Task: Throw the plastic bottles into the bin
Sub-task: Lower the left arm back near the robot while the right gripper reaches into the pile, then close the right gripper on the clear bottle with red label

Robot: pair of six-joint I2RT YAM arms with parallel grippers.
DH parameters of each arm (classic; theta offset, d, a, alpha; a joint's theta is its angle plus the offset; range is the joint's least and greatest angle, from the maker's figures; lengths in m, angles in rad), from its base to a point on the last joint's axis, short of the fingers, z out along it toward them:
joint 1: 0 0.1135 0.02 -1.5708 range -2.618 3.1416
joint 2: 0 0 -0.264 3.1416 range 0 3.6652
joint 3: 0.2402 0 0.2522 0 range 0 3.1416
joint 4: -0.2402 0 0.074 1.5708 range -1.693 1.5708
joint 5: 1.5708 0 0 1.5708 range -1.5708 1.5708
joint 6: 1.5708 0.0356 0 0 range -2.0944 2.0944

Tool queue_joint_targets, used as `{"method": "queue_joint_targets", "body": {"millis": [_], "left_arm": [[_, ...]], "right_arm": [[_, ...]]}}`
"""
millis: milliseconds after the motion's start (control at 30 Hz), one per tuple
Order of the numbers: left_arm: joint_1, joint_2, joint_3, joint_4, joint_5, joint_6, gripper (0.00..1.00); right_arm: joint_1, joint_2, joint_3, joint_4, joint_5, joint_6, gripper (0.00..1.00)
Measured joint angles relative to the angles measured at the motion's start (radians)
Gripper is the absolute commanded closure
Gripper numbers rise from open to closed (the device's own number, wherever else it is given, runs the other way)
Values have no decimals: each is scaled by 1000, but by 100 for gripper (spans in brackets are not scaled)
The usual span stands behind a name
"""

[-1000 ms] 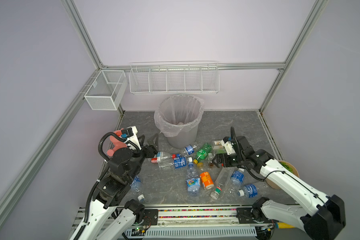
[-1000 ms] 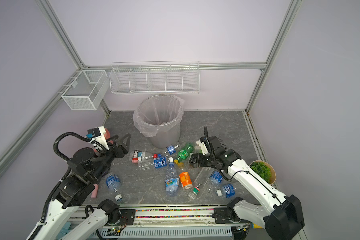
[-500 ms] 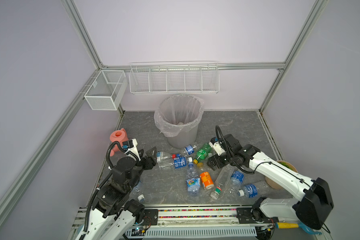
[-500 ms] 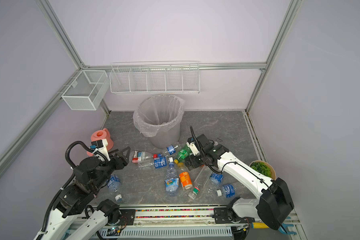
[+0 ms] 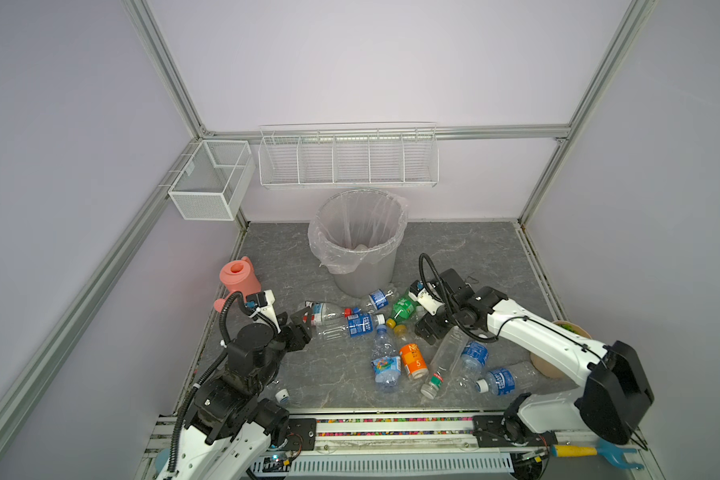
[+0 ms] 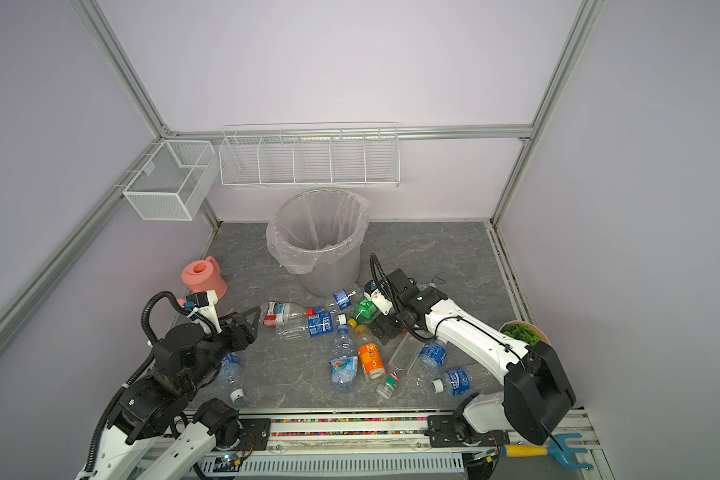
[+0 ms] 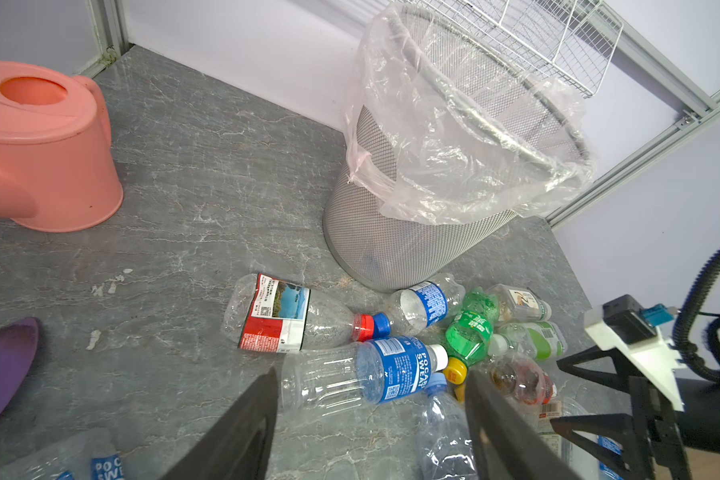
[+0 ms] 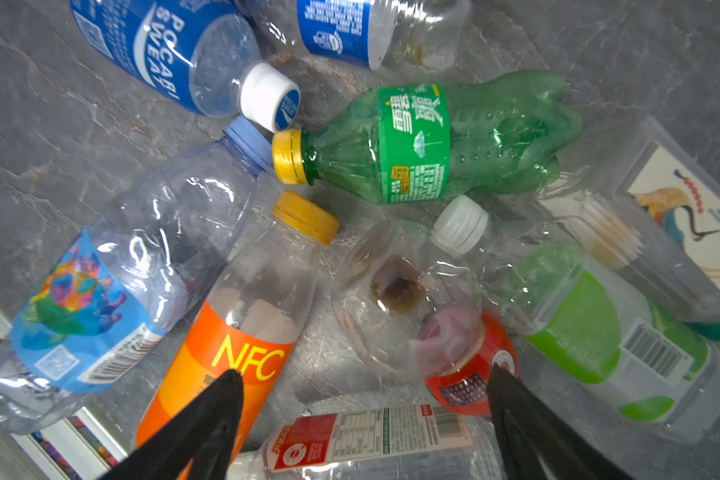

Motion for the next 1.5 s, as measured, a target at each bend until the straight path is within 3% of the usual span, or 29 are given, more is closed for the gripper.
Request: {"method": "queue_joint_targets", "body": {"millis": [533, 1100, 1500], "left_arm": [[0, -25, 0, -22, 0, 0, 30], [0, -32, 0, -62, 0, 0, 32], [0, -43, 2, -64, -3, 0, 33]], "right_arm": [[0, 170, 48, 6, 83, -55, 2], [0, 291, 108, 14, 105, -35, 20], [11, 286, 108, 11, 126, -17, 48]]}}
